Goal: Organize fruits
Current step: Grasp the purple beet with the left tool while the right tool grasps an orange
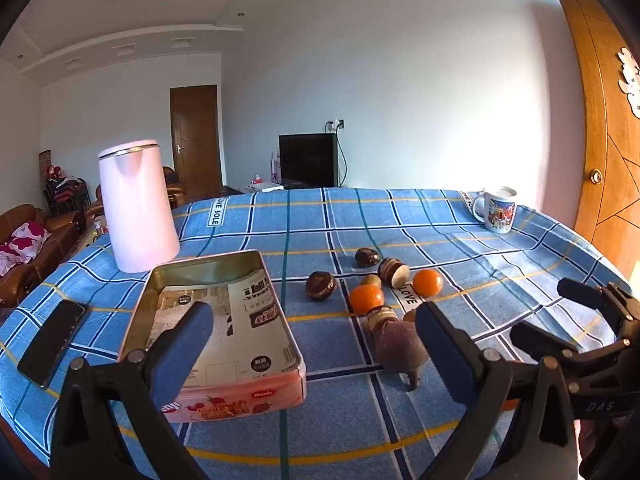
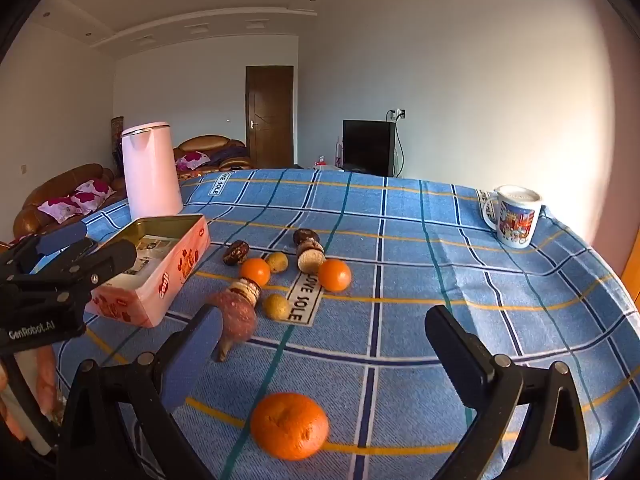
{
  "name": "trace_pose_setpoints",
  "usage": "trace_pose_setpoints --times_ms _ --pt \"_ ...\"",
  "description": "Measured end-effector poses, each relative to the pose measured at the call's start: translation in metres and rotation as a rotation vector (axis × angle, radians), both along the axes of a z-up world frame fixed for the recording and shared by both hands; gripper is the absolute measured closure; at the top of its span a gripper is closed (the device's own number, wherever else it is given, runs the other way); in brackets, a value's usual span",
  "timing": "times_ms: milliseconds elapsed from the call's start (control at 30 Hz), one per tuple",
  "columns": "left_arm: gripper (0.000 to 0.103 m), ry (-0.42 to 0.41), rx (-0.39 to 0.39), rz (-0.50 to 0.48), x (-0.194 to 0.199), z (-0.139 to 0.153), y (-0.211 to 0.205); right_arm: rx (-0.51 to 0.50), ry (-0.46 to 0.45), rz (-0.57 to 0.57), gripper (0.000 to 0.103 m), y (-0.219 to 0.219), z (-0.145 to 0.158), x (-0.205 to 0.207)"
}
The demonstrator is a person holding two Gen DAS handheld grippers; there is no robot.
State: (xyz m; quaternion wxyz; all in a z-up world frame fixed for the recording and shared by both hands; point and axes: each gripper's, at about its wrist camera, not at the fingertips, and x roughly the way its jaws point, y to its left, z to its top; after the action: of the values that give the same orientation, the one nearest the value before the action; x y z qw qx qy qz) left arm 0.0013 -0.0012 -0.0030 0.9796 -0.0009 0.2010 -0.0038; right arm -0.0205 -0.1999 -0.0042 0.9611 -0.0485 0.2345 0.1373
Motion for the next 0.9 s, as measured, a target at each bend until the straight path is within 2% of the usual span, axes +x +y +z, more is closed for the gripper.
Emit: trace_pose_setpoints --times_ms 200,300,367,500,567,633,700,767,900 --pt "0.000 0.043 0.010 -0.045 -0.001 -0.011 -0.017 -0.010 0.038 0.031 0.001 -0.012 -0.027 -0.013" --pt "0.001 0.025 0.015 -0.066 0.009 -0.018 -0.020 -0.027 0.075 0.054 0.005 -0.007 -0.039 -0.008" --pt "0.002 0.045 0.016 -0.075 0.010 -0.020 -0.025 -0.012 0.110 0.086 0.019 -0.006 -0.045 -0.003" --pt "0.009 0.101 -0.004 -0.130 0.019 -0.025 -0.037 -0.005 0.154 0.132 0.031 -0.004 -0.054 -0.002" --pt "0.015 0.128 -0.005 -0.146 0.024 -0.028 -0.043 0.020 0.180 0.171 0.054 -0.004 -0.057 -0.001" --pt "0.022 0.160 -0.038 -0.173 0.028 -0.029 -0.048 0.024 0.178 0.175 0.054 -0.006 -0.057 -0.001" --pt "0.022 0.184 -0.046 -0.179 0.033 -0.031 -0.052 0.020 0.171 0.169 0.054 -0.008 -0.057 -0.001" --pt "0.031 0.208 -0.039 -0.196 0.039 -0.035 -0.054 0.028 0.162 0.149 0.054 -0.011 -0.059 -0.006" --pt "0.032 0.247 -0.021 -0.204 0.050 -0.039 -0.063 0.035 0.152 0.117 0.054 -0.022 -0.060 -0.004"
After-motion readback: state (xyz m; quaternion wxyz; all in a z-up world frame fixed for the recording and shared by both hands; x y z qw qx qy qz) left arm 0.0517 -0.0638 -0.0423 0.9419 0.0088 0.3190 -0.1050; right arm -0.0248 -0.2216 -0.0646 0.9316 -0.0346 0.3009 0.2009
